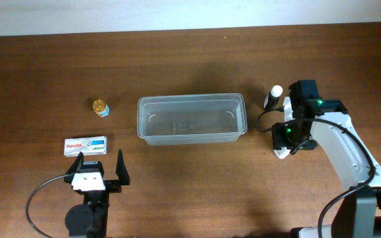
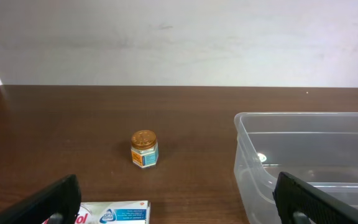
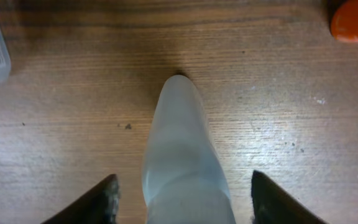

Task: Pack container
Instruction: 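Move the right gripper down onto the clear dropper bottle and grasp it, then carry the dropper bottle into the container's right end and release it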

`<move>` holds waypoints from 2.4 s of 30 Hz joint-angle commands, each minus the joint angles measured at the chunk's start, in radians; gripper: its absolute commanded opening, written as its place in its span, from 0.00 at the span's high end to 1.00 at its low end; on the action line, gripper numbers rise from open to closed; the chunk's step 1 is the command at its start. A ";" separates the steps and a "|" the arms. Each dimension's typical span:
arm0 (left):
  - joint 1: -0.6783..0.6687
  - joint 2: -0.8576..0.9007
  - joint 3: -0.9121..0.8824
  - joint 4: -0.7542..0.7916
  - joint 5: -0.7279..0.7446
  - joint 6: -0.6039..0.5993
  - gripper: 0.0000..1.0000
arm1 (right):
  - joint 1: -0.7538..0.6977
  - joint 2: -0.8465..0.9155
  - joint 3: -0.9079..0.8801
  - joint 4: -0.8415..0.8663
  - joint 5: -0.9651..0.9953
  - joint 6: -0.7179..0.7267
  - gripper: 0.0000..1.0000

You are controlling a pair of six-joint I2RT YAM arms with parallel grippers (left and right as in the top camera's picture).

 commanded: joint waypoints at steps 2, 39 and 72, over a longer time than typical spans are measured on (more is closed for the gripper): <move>0.004 -0.010 -0.001 -0.008 -0.003 0.015 0.01 | -0.006 0.008 -0.011 0.011 0.016 0.004 0.54; 0.004 -0.010 -0.001 -0.008 -0.003 0.015 0.01 | -0.005 0.040 0.111 -0.082 -0.076 0.007 0.87; 0.004 -0.010 -0.001 -0.008 -0.003 0.015 0.01 | 0.375 0.190 0.645 -0.192 -0.045 0.217 0.87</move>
